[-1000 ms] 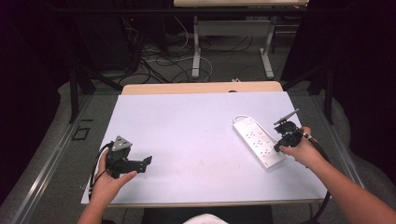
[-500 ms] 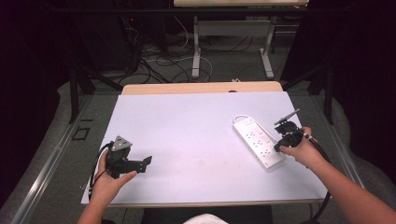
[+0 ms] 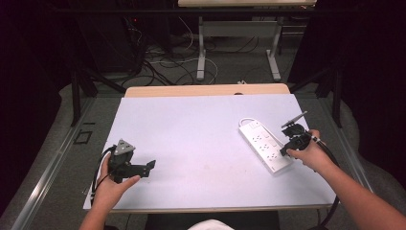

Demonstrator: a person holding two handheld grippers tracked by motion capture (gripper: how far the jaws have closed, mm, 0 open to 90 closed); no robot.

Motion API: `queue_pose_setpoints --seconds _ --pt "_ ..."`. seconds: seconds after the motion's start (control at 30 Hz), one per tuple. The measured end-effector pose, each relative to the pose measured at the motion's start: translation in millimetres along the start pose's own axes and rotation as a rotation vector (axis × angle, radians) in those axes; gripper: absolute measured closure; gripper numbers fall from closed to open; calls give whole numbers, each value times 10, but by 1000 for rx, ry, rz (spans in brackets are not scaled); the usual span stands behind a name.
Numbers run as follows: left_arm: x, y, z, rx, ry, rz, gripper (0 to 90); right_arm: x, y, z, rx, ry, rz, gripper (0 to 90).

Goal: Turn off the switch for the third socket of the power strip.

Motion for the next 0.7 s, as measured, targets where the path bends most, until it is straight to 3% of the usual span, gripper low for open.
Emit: queue_pose_setpoints --seconds 0.53,0.63,0.7 --pt "-1 2 -2 2 2 -2 46 17 37 41 -40 6 -1 686" --pt "1 -1 -1 0 0 -2 46 17 60 51 -34 25 -4 653" --pt "-2 0 -3 4 4 -1 46 19 64 64 -58 44 -9 629"
Point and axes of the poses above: each handheld gripper's, and its own axes: y roughly backward along the jaws, z roughly out of its top, x roughly to its left, the point moved 2 cm from there along -y, roughly forward along the jaws, and after that the axes turned 11 degrees about -y, right-handed, at the moved point
